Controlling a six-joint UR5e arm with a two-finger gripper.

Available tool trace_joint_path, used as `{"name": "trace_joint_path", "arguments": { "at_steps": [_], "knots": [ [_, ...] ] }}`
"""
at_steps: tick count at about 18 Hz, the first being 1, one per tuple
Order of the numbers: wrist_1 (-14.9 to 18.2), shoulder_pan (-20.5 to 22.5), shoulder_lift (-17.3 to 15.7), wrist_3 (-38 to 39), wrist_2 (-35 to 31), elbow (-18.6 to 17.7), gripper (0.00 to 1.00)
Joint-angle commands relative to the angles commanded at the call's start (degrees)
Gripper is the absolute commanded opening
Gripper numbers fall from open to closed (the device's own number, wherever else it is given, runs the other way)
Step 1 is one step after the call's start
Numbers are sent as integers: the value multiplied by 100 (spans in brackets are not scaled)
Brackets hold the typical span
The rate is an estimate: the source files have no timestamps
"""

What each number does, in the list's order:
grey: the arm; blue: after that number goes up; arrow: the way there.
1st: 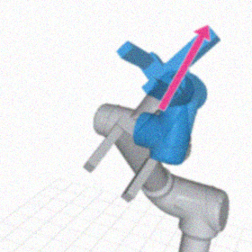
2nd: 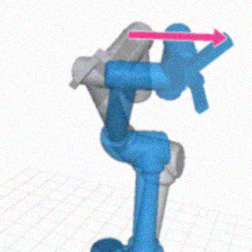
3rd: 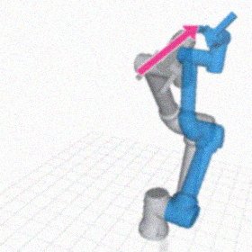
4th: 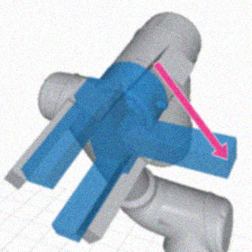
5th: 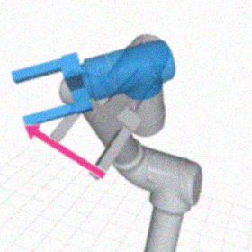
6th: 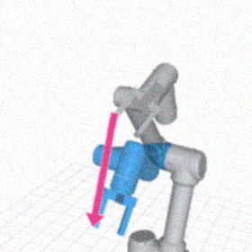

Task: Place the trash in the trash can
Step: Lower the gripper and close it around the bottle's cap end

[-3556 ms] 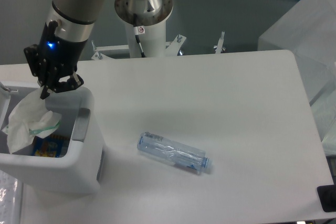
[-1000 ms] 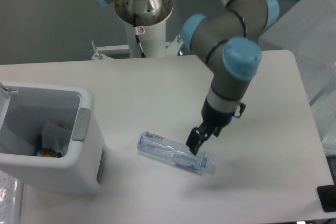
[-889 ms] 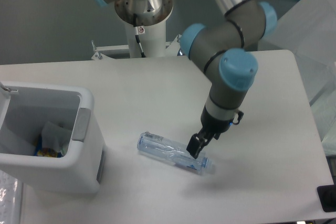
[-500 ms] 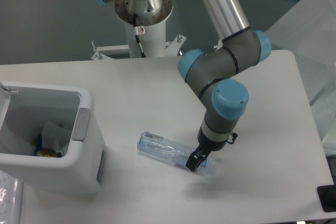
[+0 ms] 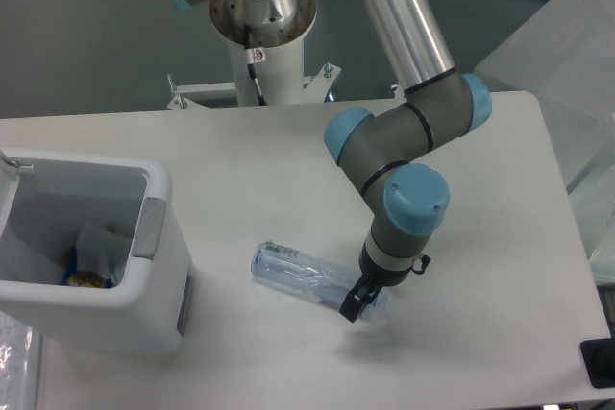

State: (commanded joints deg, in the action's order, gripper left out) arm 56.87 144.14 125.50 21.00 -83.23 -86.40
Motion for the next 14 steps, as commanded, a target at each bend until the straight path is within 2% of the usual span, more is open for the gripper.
{"name": "trace_joint_path", "arguments": {
  "at_steps": [9,14],
  "knots": [
    [0,-132,80,96,-79,-35,98],
    [0,-158,97,114,-115,-70,95]
  ]
}}
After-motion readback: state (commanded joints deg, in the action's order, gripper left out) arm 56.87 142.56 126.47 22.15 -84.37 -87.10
